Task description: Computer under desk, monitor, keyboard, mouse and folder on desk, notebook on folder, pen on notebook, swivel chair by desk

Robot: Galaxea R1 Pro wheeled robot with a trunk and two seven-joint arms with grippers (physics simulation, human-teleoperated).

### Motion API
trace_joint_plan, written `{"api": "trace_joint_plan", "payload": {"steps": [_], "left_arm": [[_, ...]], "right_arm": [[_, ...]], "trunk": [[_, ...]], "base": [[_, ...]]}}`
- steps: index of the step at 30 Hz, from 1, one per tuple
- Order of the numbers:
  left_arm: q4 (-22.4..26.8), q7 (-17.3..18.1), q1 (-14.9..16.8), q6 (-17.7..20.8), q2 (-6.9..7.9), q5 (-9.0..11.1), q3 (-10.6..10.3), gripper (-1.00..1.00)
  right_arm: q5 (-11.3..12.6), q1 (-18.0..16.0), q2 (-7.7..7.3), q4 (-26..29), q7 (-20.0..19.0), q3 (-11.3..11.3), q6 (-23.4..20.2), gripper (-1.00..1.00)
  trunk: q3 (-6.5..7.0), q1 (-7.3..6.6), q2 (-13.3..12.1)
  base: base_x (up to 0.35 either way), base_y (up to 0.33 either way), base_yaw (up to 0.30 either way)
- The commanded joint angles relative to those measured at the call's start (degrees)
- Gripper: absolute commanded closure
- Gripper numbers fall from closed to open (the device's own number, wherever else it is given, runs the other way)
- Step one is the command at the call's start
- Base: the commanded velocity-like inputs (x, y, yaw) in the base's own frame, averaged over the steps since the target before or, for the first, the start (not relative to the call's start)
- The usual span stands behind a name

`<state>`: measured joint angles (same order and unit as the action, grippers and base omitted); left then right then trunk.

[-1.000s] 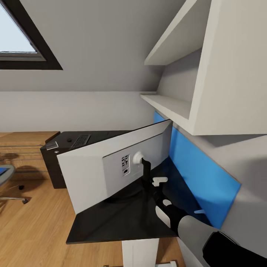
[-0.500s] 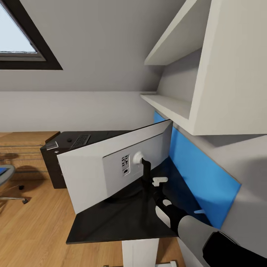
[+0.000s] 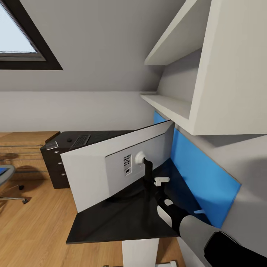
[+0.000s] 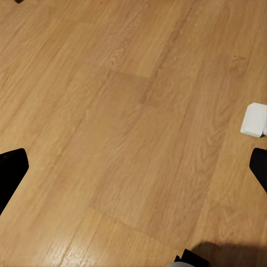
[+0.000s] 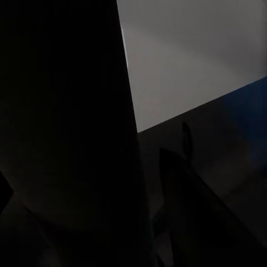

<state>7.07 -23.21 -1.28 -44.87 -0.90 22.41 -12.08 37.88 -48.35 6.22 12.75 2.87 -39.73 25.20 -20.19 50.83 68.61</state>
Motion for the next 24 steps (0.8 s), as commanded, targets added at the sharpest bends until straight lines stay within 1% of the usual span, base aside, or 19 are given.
{"api": "trace_joint_plan", "payload": {"steps": [1,13,17,18,20,21,22,23,24], "left_arm": [[0.13,-0.35,-0.03,-0.05,0.02,0.35,-0.49,-1.00],[0.13,-0.35,-0.03,-0.05,0.03,0.35,-0.39,-1.00],[0.13,-0.57,-0.03,-0.10,0.88,0.81,0.08,-1.00],[0.16,-0.65,-0.03,-0.08,1.22,1.20,0.29,-1.00],[0.96,-0.67,-0.03,-0.02,2.63,4.55,1.62,-1.00],[2.11,-0.54,-0.03,0.15,3.50,6.70,2.00,-1.00],[2.87,-0.48,-0.03,0.36,4.04,7.87,2.13,-1.00],[5.58,-0.33,-0.03,2.57,5.90,11.82,2.42,-1.00],[13.45,-0.20,-0.03,15.01,10.09,19.00,2.66,-1.00]], "right_arm": [[0.52,-0.08,-0.03,-0.02,0.38,-0.81,0.25,1.00],[0.53,-0.10,-0.06,0.01,0.30,-0.87,0.40,1.00],[0.53,-0.08,-0.05,-0.01,0.27,-0.86,0.36,1.00],[0.53,-0.08,-0.05,-0.01,0.24,-0.86,0.37,1.00],[0.51,-0.09,-0.06,-0.01,0.22,-0.87,0.38,1.00],[0.51,-0.10,-0.06,-0.01,0.23,-0.87,0.38,1.00],[0.52,-0.11,-0.06,-0.01,0.24,-0.87,0.38,1.00],[0.52,-0.11,-0.06,-0.01,0.27,-0.87,0.38,1.00],[0.52,-0.10,-0.06,-0.01,0.29,-0.87,0.38,1.00]], "trunk": [[-0.05,0.00,0.04],[-0.05,0.00,0.04],[-0.05,0.00,0.04],[-0.05,0.00,0.04],[-0.05,0.00,0.04],[-0.05,0.00,0.04],[-0.05,0.00,0.04],[-0.05,0.00,0.04],[-0.05,0.00,0.04]], "base": [[0.000,0.000,0.000],[0.000,0.000,0.000],[0.000,0.000,0.000],[0.000,0.000,0.000],[0.000,0.000,0.000],[0.000,0.000,0.000],[0.000,0.000,0.000],[0.000,0.000,0.000],[0.000,0.000,0.000]]}}
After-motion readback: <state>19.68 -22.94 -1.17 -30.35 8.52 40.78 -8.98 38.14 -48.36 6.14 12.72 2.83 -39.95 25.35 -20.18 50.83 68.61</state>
